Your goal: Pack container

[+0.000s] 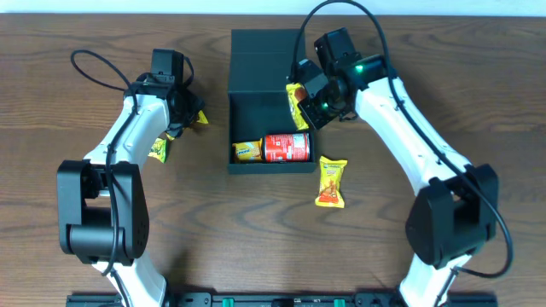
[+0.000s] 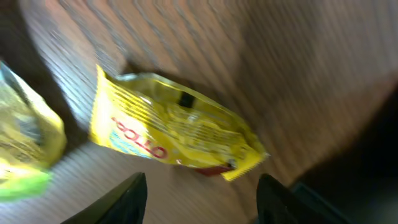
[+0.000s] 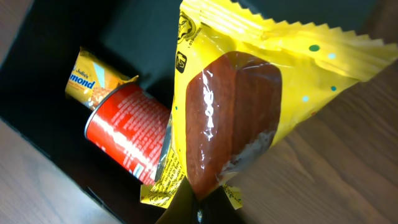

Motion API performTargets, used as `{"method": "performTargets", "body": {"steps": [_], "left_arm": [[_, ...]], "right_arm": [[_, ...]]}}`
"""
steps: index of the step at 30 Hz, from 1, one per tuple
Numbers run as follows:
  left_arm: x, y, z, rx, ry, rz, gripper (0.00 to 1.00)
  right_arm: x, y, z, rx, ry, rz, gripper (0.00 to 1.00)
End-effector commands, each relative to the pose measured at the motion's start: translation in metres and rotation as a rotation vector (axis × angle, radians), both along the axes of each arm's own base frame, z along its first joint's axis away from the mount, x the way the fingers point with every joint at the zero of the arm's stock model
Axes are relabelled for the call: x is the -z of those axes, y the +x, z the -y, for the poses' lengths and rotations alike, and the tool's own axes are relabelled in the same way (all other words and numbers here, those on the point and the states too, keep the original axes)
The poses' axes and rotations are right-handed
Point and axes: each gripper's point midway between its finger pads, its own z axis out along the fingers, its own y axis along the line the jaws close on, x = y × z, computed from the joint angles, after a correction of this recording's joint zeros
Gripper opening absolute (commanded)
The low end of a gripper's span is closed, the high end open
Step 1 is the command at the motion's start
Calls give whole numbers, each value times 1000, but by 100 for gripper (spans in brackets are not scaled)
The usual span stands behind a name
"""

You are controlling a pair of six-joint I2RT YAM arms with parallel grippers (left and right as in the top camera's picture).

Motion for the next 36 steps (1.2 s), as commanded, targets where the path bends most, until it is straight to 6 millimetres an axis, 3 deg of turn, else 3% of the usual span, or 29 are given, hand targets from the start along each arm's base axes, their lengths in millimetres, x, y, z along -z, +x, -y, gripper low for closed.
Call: {"method": "performTargets", "body": {"steps": [1,7,17,25,36], "left_arm": [[-13,8,-13,103,118,36,58],[-13,8,-11,287,188,31,61],[8,-20,-10,10,62,-98,62],[14,-14,-6,-187,-27,-84,61],[13,-9,-5,-301,-74,-59,61]], "right_arm": [[-4,-3,-14,-14,41,-6,1],[-5,-5,-21,-32,58,-7,1],[-6,-4,-32,-54,67,15,1],[14,-2,-26,-48,5,-8,1],[21,-6,-11,50,-60,-46,1]]}}
